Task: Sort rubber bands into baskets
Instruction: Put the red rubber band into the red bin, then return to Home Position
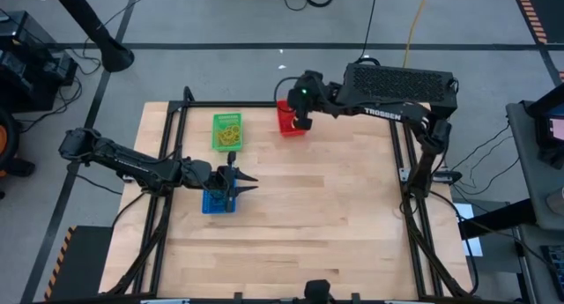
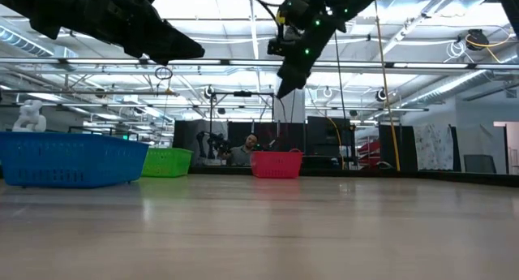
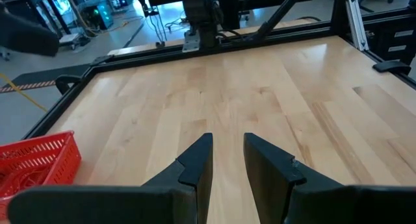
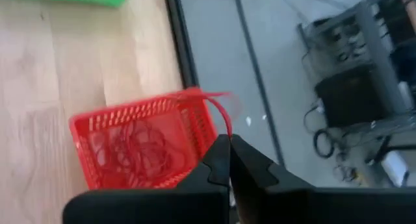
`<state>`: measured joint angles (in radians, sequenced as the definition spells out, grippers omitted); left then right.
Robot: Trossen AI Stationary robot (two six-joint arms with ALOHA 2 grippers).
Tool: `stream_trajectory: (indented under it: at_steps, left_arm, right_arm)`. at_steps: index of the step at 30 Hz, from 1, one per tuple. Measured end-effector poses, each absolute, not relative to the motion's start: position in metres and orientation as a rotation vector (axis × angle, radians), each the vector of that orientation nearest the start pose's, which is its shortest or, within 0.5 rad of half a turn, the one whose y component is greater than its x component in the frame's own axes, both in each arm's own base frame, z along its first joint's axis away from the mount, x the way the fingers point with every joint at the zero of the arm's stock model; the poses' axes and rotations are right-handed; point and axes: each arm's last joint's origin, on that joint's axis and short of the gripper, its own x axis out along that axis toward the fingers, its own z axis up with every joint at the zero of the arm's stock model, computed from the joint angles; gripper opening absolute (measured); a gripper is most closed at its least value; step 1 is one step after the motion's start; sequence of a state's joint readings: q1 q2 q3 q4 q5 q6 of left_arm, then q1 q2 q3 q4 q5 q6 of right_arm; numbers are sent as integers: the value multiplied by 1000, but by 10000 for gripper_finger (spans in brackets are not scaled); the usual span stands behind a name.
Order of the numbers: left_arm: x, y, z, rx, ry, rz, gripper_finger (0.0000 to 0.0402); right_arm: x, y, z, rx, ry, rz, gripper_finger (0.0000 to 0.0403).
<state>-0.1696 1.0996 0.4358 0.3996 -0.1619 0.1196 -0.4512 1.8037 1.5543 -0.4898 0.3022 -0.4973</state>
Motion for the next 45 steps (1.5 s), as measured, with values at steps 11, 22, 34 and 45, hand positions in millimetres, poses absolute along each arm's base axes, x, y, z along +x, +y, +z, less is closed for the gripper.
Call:
stream_trajectory:
  at_steps: [11, 22, 34, 45]
  left_arm:
    - [221, -33, 210, 161, 260, -23, 95]
    - [221, -33, 210, 160, 259, -23, 95]
    - [221, -33, 210, 157, 258, -22, 95]
    - [221, -33, 210, 158, 259, -22, 96]
  right_arm:
    - [364, -200, 251, -199, 1015, -455, 0]
    - [368, -201, 248, -177, 993, -456, 0]
    - [370, -205, 251, -168, 945, -541, 59]
    - [360, -193, 241, 76, 1041, -345, 75]
